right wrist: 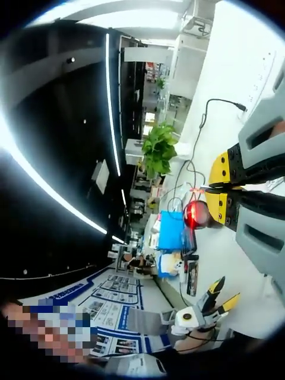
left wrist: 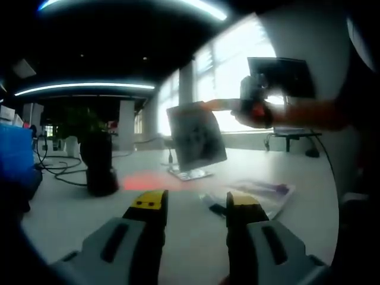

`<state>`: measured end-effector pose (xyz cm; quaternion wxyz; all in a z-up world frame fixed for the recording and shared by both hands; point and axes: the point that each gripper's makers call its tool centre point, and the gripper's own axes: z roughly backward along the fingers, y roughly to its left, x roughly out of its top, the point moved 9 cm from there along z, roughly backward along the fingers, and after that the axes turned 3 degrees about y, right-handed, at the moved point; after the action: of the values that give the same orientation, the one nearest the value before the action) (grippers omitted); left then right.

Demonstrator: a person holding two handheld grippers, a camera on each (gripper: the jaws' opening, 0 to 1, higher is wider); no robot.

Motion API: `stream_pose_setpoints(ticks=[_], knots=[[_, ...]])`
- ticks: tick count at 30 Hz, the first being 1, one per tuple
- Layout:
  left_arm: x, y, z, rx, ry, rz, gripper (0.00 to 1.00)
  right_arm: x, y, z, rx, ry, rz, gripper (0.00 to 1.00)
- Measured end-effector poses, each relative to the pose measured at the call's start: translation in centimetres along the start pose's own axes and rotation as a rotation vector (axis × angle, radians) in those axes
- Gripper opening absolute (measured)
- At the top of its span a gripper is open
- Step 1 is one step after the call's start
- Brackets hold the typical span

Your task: Clip sheet goods on table flip sheet goods clip sheet goods scan sheet goods put sheet goods back to table

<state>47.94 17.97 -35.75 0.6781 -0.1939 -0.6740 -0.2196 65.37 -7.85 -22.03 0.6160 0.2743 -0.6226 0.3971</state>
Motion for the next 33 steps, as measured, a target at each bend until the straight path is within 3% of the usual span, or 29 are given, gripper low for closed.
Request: stream_pose_setpoints(ticks=[20,33], knots=[[-0.1,0.2,-0.1,-0.001,0.003,-0.016,0.32,-3.0,-2.0,-0.3,-0.017,0.09,0.043,0.0],[0.0,-0.1,-0.1,-0.004,0.005,-0.019,0.32,-4.1,-5.7,-1.1,-0.095,0.118,0.023,0.0]])
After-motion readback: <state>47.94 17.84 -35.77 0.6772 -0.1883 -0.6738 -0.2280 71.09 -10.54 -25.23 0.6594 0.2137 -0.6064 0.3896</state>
